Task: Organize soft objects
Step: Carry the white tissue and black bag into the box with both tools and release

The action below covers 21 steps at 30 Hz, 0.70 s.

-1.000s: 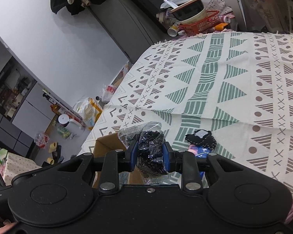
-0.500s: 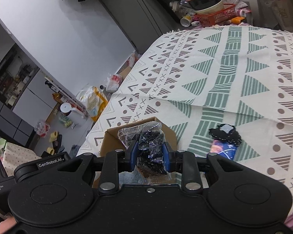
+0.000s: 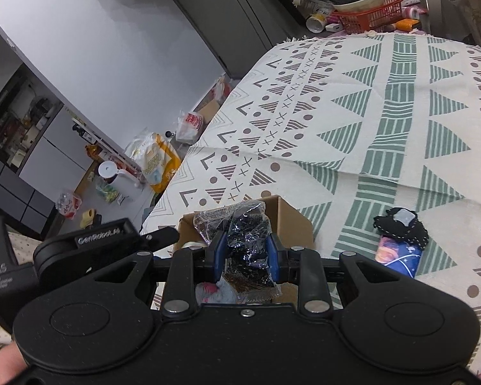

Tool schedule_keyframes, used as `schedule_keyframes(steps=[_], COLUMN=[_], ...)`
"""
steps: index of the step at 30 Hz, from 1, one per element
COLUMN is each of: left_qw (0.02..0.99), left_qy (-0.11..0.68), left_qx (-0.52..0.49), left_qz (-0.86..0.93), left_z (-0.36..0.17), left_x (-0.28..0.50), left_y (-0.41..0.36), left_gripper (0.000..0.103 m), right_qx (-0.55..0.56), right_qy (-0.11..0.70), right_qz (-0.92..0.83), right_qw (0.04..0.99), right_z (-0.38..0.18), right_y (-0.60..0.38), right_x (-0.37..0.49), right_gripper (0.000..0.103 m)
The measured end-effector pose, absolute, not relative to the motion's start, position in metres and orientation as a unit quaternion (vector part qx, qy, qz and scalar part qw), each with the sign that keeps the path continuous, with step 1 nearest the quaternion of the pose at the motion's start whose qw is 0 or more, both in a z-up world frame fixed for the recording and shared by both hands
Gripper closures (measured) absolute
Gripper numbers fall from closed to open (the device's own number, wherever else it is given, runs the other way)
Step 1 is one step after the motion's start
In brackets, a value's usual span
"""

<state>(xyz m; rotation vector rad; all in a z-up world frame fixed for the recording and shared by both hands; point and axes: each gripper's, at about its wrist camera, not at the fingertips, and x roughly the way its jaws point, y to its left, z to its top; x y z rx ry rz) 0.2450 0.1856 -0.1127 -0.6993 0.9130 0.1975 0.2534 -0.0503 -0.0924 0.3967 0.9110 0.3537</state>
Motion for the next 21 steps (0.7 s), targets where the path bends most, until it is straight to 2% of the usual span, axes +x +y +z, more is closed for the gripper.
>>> schedule_keyframes(steps=[7,11,14,19,21], left_qw=[0.831,0.829,0.830,0.835,0.838], left_qy=[0.437,0.443,0.446,0.446,0.444], left_qx=[-0.329,-0.324,-0.317,-0.302,-0.295], left_qz=[0.102,0.110,0.112,0.115,0.115], left_z=[-0.117,-0.118,-0.117,-0.111,-0.108], left_x=[0.243,0.237,0.233,0.227,0.225], left_y=[0.191,0.192,0.189,0.180,0.175], left_gripper=[0.053,0.052,0.050,0.044,0.041], right_qx=[0.188,0.199,0.212,0.216,0.210], right_qy=[0.442,0.446,0.444,0.443,0.439], right_qz=[0.172,0.171,0.170,0.162,0.156], right_qw=[0.860,0.856,0.854,0.855,0.859], right_z=[-0.096,-0.098,-0.098,-0.093,-0.091], right_y=[-0.041,-0.041,-0.045,-0.055,-0.059], right_x=[0.262,0.264,0.263,0.257,0.254], right_gripper=[0.075,0.070,0.057,0.047,0.038])
